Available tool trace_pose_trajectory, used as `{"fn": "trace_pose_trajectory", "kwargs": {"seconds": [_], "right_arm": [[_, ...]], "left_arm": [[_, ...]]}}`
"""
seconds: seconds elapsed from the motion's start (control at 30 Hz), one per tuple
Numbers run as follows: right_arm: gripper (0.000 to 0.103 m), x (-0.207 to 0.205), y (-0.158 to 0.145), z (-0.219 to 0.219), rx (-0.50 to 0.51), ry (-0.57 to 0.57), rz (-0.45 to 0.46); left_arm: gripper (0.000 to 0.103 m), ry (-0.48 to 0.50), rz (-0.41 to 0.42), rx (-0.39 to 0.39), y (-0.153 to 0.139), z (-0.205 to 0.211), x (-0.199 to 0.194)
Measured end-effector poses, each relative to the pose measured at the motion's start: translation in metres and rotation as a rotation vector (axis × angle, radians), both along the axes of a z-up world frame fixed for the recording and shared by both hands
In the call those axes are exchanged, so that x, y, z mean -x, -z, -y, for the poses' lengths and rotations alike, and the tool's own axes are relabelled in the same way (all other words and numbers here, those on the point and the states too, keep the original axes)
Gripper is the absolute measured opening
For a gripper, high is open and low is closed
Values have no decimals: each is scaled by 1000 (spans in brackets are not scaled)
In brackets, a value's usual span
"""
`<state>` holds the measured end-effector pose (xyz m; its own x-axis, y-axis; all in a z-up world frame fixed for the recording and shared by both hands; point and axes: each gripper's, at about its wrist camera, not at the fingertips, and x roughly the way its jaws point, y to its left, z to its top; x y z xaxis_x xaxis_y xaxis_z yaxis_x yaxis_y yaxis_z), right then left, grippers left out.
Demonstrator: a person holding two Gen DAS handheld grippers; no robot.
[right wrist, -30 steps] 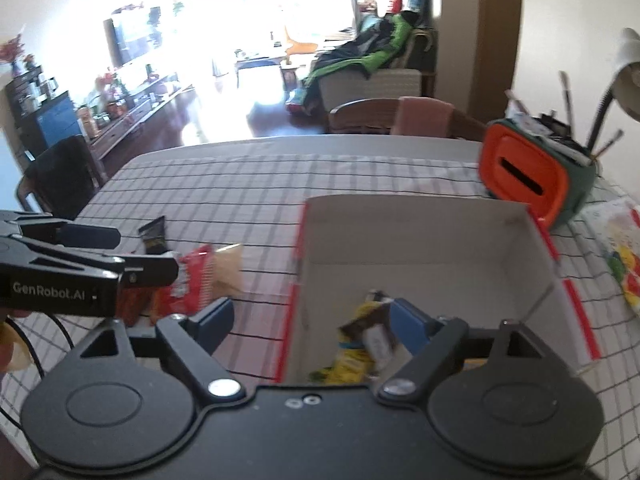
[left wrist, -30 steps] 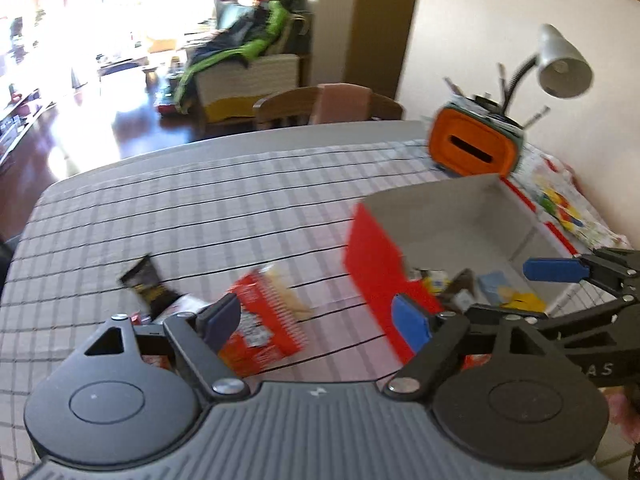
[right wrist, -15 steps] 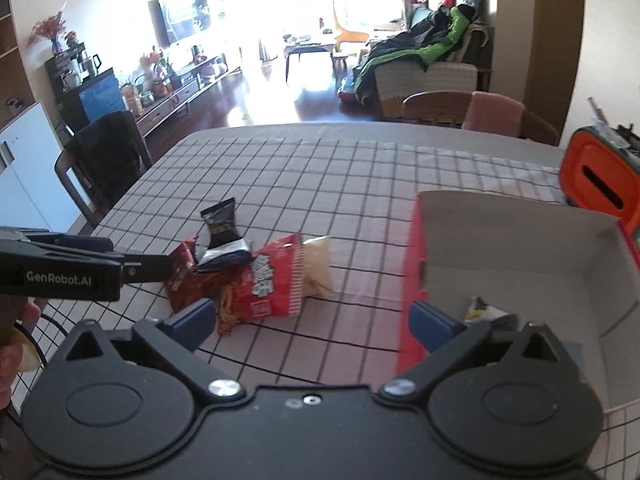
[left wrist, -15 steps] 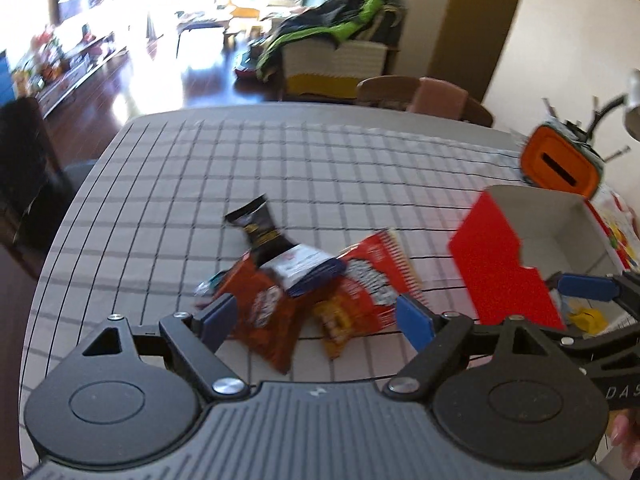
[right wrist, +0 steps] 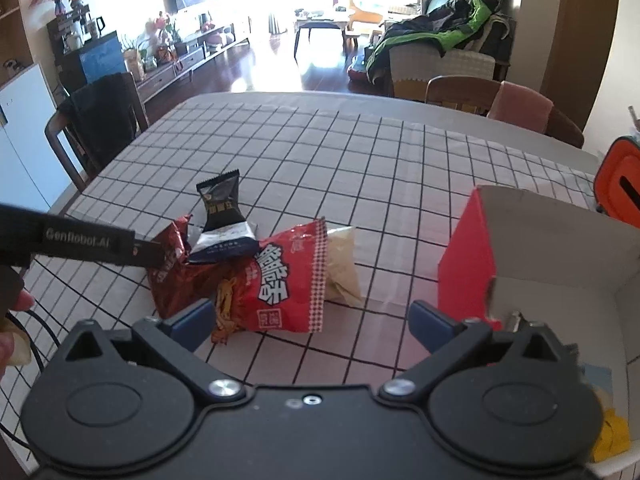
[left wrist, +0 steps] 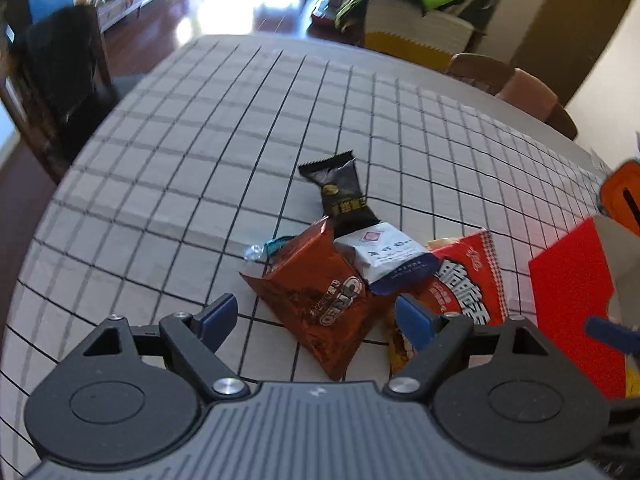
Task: Organize snacks
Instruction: 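Withdraw both tools from the box back to the snack pile, then grasp the Oreo bag with the left tool while the right tool grasps the red chip bag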
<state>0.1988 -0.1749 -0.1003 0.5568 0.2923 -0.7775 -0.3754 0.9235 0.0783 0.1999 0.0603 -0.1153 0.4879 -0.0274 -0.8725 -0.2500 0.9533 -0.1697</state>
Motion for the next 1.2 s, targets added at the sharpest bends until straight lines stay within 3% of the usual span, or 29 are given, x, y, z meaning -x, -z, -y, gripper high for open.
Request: {"fn": "trace_pose_trajectory", "kwargs": {"seconds": [0.37,0.6,0.73,0.77,0.93,1.2], "right_arm": [[101,-23,26,-16,31,-44,-53],[98,-38,37,-27,21,-50,-92],[87,-46,42,-31,-12,-45,-138],[79,-48,43,-31,-23,-41,-149],[67,-50,48,-32,-74,-25,-190],[38,-40,45,-26,-134,-32,-196]], "left_arm": [[86,-183,-132,187,37,-26,-32],[86,-247,-166,314,50,-37,-38],[85,-269,-185,340,56,-39,-41],[83,-270,-186,351,57,-40,-41],[75,-267,-184,401,61,-42,-39],[53,-230,-177,404,60,-44,-34]]}}
